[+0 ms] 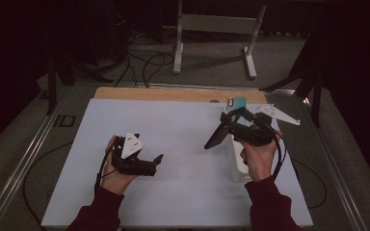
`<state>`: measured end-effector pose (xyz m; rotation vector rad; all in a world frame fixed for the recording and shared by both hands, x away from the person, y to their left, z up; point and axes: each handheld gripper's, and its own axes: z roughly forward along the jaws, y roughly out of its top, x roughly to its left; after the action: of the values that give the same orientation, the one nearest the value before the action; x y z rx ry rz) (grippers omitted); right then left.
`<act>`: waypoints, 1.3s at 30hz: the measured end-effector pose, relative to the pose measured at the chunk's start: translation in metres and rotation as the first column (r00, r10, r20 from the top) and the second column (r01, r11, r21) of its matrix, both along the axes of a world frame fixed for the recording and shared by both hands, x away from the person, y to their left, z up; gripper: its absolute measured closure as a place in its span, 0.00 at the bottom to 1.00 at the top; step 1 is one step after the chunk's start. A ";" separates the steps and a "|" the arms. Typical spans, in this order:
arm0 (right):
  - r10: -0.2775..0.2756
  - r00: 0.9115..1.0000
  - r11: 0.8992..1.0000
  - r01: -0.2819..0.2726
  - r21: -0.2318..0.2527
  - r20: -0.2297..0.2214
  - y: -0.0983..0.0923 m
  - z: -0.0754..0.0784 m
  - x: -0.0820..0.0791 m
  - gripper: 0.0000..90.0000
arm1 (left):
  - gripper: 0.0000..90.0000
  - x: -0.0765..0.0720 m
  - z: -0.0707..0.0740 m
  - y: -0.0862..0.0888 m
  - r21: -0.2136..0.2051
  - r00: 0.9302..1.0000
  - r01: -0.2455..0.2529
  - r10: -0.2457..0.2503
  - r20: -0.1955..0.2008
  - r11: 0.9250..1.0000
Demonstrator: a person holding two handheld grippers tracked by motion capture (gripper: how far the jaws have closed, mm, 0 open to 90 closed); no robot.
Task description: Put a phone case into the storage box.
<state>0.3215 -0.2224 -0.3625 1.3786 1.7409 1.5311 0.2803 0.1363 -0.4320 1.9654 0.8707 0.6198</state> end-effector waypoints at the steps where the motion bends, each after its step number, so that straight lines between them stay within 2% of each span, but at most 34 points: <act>1: -0.002 1.000 1.000 0.002 -0.002 0.001 -0.001 0.000 0.001 0.17 | 0.00 0.000 0.000 0.001 0.000 1.000 -0.002 0.002 0.002 1.000; 11: -0.034 0.999 0.999 0.034 -0.002 0.005 -0.010 0.004 0.007 0.17 | 0.00 -0.002 -0.003 0.008 -0.002 1.000 -0.007 0.007 0.004 1.000; 15: -0.050 0.999 0.999 0.050 -0.012 0.008 -0.013 0.005 0.009 0.17 | 0.00 -0.001 -0.004 0.015 -0.017 1.000 -0.019 0.019 0.005 1.000; 31: -0.101 0.995 0.995 0.101 -0.024 0.005 -0.020 0.006 0.020 0.17 | 0.00 -0.001 -0.007 0.026 -0.015 0.999 -0.044 0.044 0.006 0.999; 32: -0.101 0.995 0.995 0.101 -0.024 0.005 -0.020 0.006 0.020 0.17 | 0.00 -0.001 -0.007 0.031 -0.016 0.998 -0.059 0.059 0.015 0.998; 39: -0.127 0.992 0.990 0.128 -0.052 0.021 -0.023 0.011 0.026 0.17 | 0.00 -0.002 -0.009 0.040 -0.026 0.996 -0.081 0.081 0.022 0.996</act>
<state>0.3474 -0.2454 -0.3517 1.4166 1.6378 1.4150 0.2787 0.1760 -0.4410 1.9044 0.9433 0.6743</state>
